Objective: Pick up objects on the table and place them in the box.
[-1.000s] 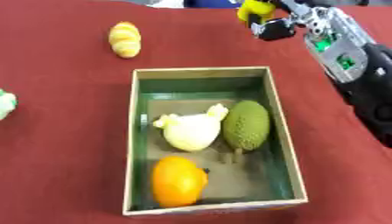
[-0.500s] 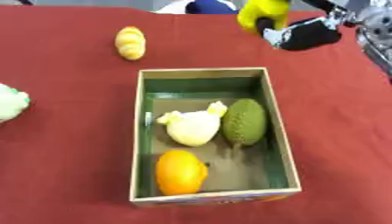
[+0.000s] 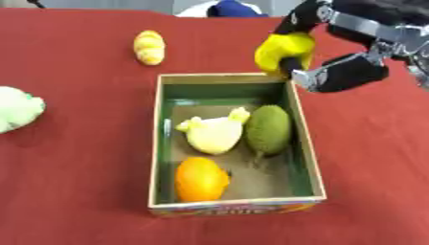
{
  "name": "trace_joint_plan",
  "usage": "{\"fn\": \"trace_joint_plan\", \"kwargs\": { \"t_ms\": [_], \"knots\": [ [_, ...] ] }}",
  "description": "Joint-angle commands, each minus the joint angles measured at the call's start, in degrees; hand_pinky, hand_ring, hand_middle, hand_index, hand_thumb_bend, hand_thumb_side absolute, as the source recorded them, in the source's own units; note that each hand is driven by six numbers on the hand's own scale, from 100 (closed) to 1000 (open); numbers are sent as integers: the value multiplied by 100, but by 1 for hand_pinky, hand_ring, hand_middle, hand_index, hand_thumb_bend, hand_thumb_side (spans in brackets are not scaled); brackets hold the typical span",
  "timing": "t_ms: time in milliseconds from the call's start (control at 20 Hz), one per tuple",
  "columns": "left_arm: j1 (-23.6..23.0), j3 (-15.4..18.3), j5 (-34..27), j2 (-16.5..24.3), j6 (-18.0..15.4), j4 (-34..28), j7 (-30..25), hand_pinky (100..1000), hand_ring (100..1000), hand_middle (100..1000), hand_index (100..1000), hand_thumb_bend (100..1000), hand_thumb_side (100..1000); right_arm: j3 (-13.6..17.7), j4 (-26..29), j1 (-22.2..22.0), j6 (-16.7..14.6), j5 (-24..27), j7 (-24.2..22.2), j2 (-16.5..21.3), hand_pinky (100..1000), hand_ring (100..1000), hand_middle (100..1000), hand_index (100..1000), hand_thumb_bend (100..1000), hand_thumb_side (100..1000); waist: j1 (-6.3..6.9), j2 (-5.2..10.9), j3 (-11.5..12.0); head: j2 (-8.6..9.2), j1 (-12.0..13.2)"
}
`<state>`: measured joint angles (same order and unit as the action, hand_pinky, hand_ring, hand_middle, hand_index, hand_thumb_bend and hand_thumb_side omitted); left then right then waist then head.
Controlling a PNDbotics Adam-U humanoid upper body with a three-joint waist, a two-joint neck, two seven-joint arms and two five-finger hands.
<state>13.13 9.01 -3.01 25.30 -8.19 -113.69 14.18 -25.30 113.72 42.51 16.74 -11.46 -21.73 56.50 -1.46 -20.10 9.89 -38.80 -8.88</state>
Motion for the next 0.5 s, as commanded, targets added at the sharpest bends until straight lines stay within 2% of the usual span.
{"fn": "trace_joint_plan", "kwargs": {
  "t_ms": [50,300,500],
  "knots": [
    [24,-1,31,129,7,-90,-8,770,665,672,845,100,621,-126,87,99,78,-159,-165,-71,778,694,631,759,100,195,20,146,11,-28,22],
    [22,1,30,121,7,-90,-6,770,665,673,845,100,622,-361,87,139,209,-395,-416,-307,781,716,663,776,100,196,13,145,45,-24,8],
    [36,-3,29,123,6,-90,-6,770,665,673,845,100,623,-567,87,188,294,-604,-698,-446,789,768,737,824,100,197,10,118,65,-33,-25]
  ]
}}
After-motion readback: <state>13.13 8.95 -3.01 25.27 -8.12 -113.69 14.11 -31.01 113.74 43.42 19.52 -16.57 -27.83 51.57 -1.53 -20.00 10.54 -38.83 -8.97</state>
